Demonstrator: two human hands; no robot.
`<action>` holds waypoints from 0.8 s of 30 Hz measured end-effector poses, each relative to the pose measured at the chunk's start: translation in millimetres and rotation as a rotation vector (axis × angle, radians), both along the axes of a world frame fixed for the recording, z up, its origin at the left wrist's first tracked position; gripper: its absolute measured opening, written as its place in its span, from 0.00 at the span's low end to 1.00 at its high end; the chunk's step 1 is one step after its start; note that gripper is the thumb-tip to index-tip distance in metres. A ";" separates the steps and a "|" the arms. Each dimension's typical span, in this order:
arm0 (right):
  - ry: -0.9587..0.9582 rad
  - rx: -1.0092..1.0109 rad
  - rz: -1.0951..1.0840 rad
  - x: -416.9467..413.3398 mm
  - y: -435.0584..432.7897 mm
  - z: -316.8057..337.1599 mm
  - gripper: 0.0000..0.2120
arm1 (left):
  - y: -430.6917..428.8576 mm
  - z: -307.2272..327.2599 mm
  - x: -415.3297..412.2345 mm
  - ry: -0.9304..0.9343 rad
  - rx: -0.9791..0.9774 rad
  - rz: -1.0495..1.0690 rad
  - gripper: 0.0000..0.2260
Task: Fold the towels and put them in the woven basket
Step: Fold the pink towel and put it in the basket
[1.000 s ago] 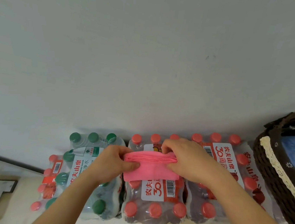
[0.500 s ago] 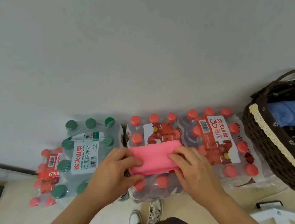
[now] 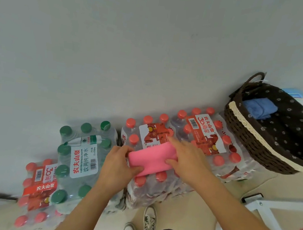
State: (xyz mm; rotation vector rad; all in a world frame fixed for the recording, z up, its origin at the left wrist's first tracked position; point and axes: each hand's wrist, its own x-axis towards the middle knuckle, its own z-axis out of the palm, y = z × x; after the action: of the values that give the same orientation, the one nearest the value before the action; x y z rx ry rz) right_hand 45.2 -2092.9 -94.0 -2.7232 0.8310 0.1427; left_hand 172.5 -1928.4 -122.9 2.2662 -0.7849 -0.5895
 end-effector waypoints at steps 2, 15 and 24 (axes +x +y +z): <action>0.037 -0.012 -0.021 1.1 -2.3 3.3 0.29 | 0.4 -0.3 -4.3 -0.039 -0.024 -0.046 0.19; -0.713 0.948 -0.352 -51.9 -33.9 57.8 0.18 | -22.3 90.0 -14.2 0.489 -0.630 0.134 0.25; -0.904 0.291 -0.418 -119.6 -138.5 82.6 0.08 | -163.4 110.8 -98.9 0.142 -0.625 0.087 0.10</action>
State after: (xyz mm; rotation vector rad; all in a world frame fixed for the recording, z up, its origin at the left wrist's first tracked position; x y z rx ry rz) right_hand -74.4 -2231.4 -11.4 -1.9405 0.9392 -0.8995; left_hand 73.6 -2091.7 -12.1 1.6561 -0.6777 -0.3879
